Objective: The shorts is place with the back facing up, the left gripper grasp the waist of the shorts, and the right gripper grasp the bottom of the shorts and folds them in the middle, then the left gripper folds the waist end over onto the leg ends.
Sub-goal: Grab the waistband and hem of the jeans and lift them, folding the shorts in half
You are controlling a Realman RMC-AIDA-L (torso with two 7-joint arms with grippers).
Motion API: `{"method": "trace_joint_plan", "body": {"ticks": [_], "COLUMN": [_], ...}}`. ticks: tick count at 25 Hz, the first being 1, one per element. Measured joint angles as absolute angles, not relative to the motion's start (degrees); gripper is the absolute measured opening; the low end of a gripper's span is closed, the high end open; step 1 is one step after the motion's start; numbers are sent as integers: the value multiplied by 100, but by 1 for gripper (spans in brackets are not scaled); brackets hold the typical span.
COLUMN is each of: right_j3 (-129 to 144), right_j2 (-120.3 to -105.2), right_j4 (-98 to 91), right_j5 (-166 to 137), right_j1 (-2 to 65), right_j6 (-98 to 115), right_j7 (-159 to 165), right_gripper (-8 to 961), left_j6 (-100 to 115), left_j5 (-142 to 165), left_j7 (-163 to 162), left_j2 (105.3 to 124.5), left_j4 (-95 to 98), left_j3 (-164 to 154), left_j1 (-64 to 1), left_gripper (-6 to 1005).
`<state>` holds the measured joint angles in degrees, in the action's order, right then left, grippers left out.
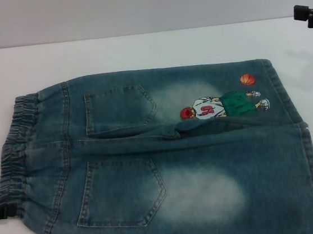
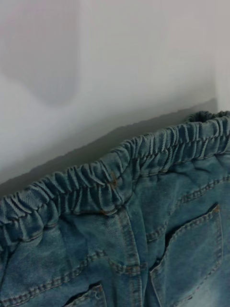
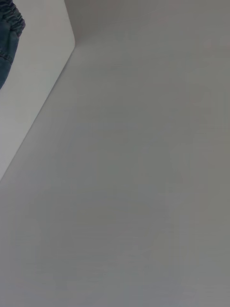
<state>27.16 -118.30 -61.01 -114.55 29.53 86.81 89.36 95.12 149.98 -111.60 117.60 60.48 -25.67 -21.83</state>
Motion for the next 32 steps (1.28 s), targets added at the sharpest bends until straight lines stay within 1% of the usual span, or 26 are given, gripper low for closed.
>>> {"method": "trace_joint_plan", "body": {"ticks": [11,32], "right_j3": [2716,2703], "right_j2": [-11830,-11830], "right_j4": [-6088,-6088], "right_j5": [-11455,-11371], "right_j1": [2953,2881], "right_j6": [8648,8679], "right_j7": [8936,8908], "right_gripper": [766,766], "left_j6": [9558,9592], "left_j5": [15000,14985], "left_j7": [-11162,-11164], "left_j2": [11766,11773], "left_j4": [5993,5917], "left_j3": [-2616,-2637], "left_j1": [-2185,-2209], "left_gripper": [829,720]}}
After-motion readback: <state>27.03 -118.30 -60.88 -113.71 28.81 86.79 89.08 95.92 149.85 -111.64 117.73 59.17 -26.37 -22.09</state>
